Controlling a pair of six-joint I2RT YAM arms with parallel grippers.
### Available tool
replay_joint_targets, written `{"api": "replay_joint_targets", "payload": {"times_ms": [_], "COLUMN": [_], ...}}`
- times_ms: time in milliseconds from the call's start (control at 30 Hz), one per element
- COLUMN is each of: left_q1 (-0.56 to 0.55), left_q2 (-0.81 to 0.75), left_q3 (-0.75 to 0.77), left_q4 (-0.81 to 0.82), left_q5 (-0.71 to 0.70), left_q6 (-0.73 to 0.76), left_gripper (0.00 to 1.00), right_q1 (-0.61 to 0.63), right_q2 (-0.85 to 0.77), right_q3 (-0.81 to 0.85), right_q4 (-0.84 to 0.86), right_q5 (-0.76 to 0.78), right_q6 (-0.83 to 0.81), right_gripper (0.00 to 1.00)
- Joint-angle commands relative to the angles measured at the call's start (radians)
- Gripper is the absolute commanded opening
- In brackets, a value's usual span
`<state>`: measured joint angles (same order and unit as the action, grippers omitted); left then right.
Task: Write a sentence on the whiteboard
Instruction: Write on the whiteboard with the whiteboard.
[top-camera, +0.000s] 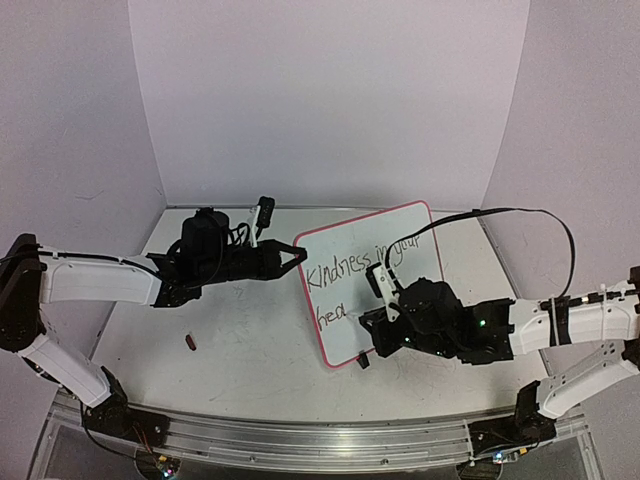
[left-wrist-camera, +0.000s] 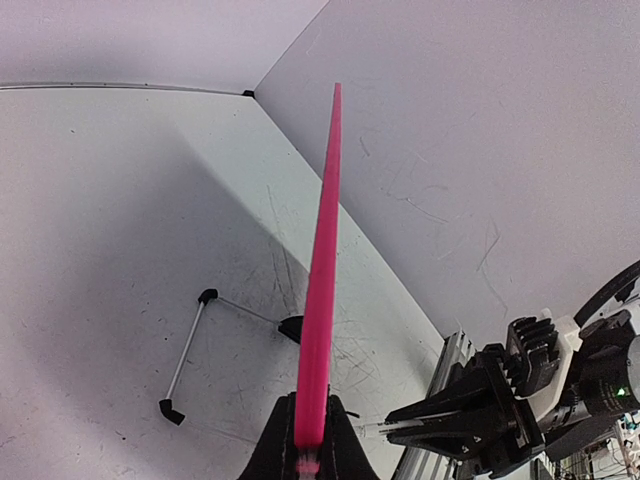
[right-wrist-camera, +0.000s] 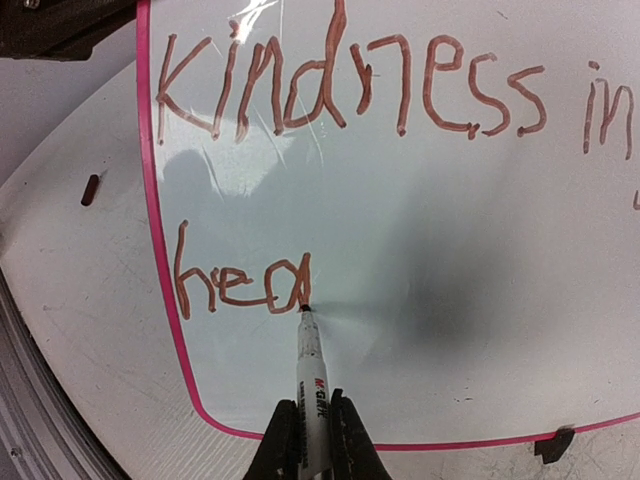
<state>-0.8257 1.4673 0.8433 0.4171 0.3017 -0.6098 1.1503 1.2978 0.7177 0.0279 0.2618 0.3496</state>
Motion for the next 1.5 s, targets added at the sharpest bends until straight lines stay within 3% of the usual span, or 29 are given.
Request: {"api": "replay_joint_targets", "payload": {"times_ms": [0,267,1467], "left_q1": [-0.018,-0.018,-0.018], "left_q2": [0.033,0.031,0.031], "left_q3": [0.008,0.006,0.005], "left_q4": [-0.052,-0.052,-0.055], "left_q5": [0.007,0.004,0.007], "left_q6": [0.006,0.007,0.011], "left_gripper": [0.0,0.0,0.0], "right_q1": [-0.004,-0.004,-0.014], "right_q2": [-0.025,-0.092,-0.013], "right_q3": [-0.008,0.021,0.064], "right_q4": [-0.024,-0.022,0.034], "right_q5": [0.016,0.027,0.031], "right_q6": [0.003,-0.002,-0.043], "right_gripper": [0.0,0.0,0.0]}}
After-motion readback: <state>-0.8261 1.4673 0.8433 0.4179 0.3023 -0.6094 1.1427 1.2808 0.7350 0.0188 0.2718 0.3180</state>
